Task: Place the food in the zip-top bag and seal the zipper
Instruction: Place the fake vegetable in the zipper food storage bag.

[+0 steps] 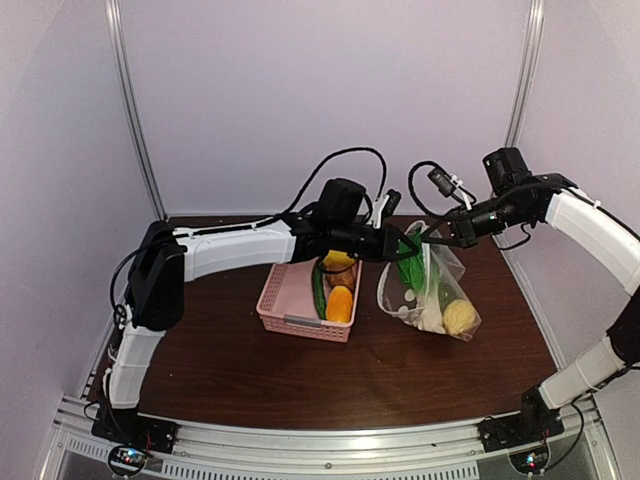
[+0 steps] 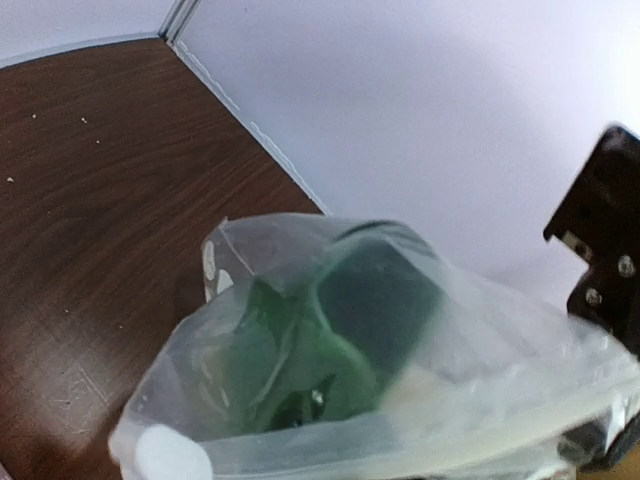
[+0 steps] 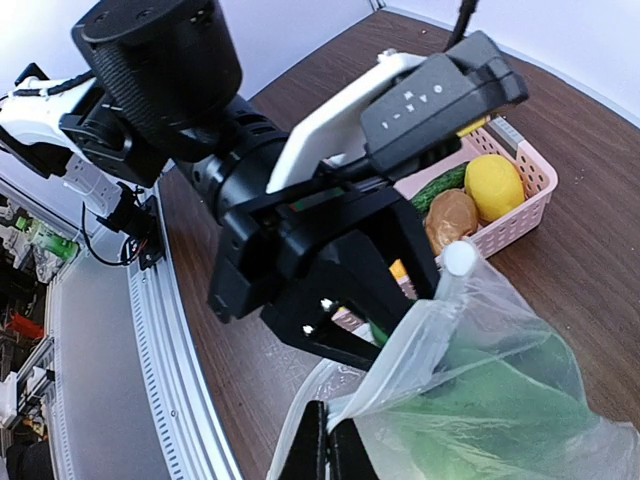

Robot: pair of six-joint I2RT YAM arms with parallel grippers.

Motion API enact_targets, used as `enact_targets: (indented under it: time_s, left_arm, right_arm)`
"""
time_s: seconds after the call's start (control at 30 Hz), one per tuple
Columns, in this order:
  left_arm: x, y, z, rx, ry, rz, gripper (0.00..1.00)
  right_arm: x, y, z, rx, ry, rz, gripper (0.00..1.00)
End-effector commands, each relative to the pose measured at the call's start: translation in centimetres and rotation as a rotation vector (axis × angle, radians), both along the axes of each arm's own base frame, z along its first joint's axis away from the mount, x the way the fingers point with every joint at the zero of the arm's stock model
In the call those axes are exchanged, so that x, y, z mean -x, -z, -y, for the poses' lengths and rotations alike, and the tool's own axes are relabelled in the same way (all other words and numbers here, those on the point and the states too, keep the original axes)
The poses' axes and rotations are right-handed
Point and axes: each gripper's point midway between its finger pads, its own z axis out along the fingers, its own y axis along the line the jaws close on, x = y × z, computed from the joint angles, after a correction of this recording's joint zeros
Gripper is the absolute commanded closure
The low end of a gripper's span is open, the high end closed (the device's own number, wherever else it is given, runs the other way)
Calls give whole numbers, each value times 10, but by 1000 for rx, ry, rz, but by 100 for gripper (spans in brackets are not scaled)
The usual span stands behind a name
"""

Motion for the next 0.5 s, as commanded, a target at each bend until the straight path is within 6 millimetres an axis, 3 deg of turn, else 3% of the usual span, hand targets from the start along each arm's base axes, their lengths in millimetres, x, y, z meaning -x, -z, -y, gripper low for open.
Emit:
enact_targets:
  time_s: [0.0, 0.13, 0.23, 0.33, 0.4, 0.47]
  left_arm:
    - [-28, -10, 9, 111, -70, -59, 61]
    - [-30, -44, 8, 185, -67, 0, 29]
    - [-28, -68, -3, 186, -92, 64, 20]
    - [-19, -90, -16, 184, -88, 103, 17]
    - [-9, -105, -26, 183, -66, 141, 14]
    - [3, -120, -36, 191, -40, 177, 3]
  right_arm:
    - [21, -20, -7, -52, -82, 53, 100]
    - [17, -5, 1, 4, -31, 59, 100]
    - [11, -3, 7, 14, 6, 70, 100]
    - [-9, -7, 22, 37, 101, 90, 100]
    - [-35, -6, 47, 85, 239, 101, 100]
    - [-56, 0, 73, 140, 353, 105, 100]
